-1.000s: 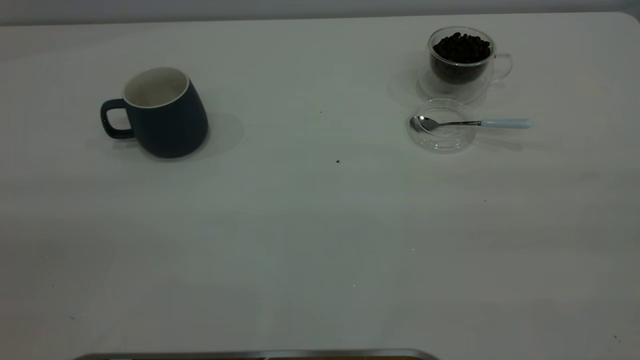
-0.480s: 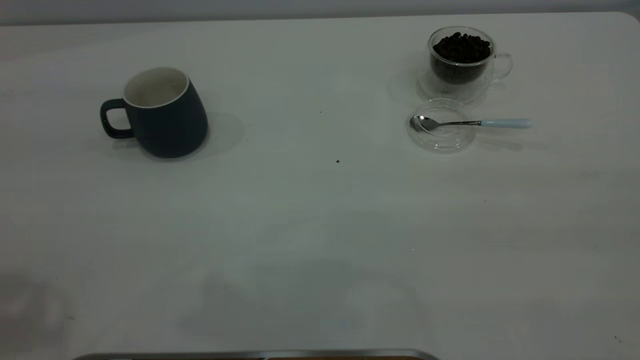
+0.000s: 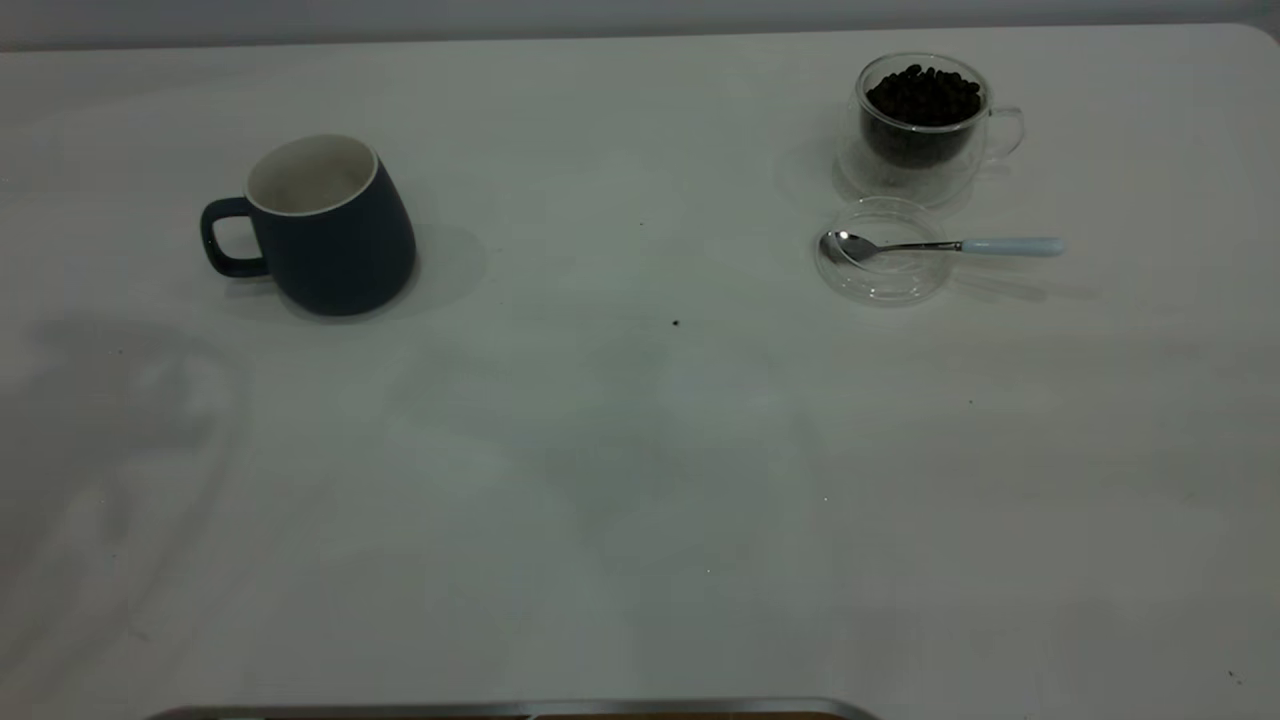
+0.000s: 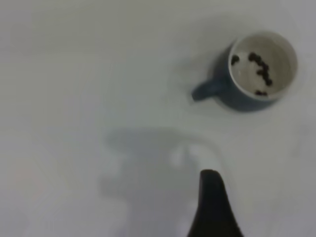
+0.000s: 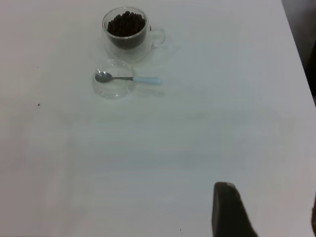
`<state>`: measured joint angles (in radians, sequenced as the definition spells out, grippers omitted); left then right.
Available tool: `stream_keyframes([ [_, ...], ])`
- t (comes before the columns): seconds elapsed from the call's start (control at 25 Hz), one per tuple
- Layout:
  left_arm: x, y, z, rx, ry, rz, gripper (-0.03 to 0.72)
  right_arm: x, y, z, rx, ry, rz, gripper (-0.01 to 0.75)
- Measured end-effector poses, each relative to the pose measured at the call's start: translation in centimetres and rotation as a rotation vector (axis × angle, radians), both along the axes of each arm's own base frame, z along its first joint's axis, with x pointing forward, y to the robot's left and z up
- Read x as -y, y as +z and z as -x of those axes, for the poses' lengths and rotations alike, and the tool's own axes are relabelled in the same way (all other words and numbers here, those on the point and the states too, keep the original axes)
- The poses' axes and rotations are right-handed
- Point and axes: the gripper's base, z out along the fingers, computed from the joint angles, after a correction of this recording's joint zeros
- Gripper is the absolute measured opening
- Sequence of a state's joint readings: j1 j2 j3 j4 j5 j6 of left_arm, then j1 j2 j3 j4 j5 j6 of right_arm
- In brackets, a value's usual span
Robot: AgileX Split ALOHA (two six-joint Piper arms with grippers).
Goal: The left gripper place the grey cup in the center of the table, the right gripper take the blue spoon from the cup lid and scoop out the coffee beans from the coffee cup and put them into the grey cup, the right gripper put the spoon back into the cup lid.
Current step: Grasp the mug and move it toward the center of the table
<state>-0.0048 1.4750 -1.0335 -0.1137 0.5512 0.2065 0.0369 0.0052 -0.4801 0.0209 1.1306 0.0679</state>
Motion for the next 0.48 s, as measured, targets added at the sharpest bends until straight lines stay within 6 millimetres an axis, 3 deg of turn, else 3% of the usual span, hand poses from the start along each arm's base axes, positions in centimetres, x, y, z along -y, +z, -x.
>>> stream_keyframes([
  [0.12, 0.0, -1.4, -4.3, -0.056, -0.009, -0.003, 0.591, 0.0, 0.0, 0.0, 0.0, 0.0, 0.0, 0.436],
  [0.28, 0.1, -4.8, -9.6, -0.186, -0.108, -0.042, 0.591, 0.0, 0.0, 0.0, 0.0, 0.0, 0.0, 0.436],
  [0.48, -0.2, -9.2, -12.8, -0.349, -0.401, -0.168, 0.591, 0.0, 0.0, 0.0, 0.0, 0.0, 0.0, 0.436],
])
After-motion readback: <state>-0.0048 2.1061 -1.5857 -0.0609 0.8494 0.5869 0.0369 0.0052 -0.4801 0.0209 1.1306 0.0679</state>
